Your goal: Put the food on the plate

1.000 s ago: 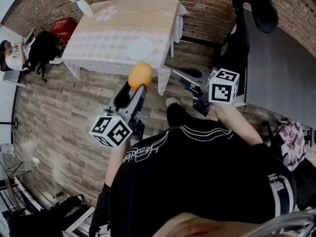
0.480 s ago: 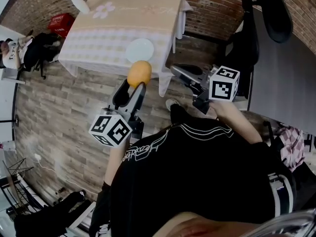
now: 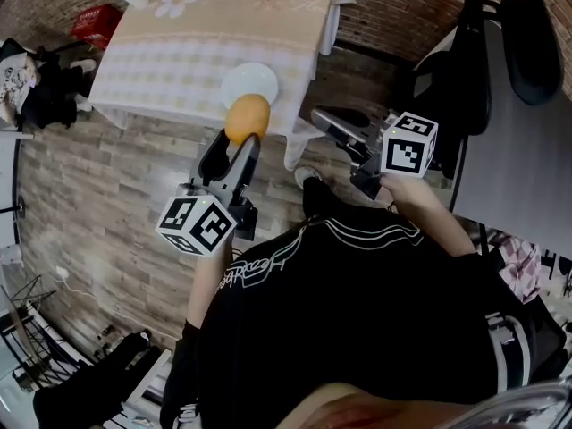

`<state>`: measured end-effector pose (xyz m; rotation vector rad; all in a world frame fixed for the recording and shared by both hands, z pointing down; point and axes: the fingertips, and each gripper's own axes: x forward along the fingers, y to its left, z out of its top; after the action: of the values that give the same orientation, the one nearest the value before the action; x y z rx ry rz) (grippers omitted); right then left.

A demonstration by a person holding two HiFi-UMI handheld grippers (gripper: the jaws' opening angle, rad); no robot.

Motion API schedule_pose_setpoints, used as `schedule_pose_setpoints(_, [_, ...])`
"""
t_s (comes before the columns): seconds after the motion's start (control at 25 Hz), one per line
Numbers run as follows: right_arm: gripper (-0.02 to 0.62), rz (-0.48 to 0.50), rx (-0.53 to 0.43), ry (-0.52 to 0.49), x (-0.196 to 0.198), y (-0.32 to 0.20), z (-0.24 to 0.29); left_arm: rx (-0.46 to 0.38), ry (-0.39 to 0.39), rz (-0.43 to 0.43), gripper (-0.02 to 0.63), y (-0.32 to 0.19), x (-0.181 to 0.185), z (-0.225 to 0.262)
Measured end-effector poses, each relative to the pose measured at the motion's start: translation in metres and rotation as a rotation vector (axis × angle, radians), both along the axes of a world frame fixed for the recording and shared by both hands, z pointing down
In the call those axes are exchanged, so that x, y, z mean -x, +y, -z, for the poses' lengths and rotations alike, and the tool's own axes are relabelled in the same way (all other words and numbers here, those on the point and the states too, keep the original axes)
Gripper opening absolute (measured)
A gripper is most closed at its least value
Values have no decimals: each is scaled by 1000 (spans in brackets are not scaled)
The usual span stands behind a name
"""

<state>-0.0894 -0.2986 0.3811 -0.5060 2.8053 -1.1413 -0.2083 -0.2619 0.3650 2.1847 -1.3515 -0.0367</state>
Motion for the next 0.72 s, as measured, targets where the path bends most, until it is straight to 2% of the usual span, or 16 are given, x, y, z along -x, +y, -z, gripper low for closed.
schedule_pose_setpoints(0.24, [-3,13,18,30,7,-28,-18,23,-9,19,255,-32,8,-16])
schedule_pose_setpoints(0.44, [-3,15,47,41,12,-47,-34,22,-78,16,255,-59,11,-27])
schedule_pose_setpoints(0.72, [-3,19,86,52,18,-72,-55,47,-132,14,255,-92,19,-51])
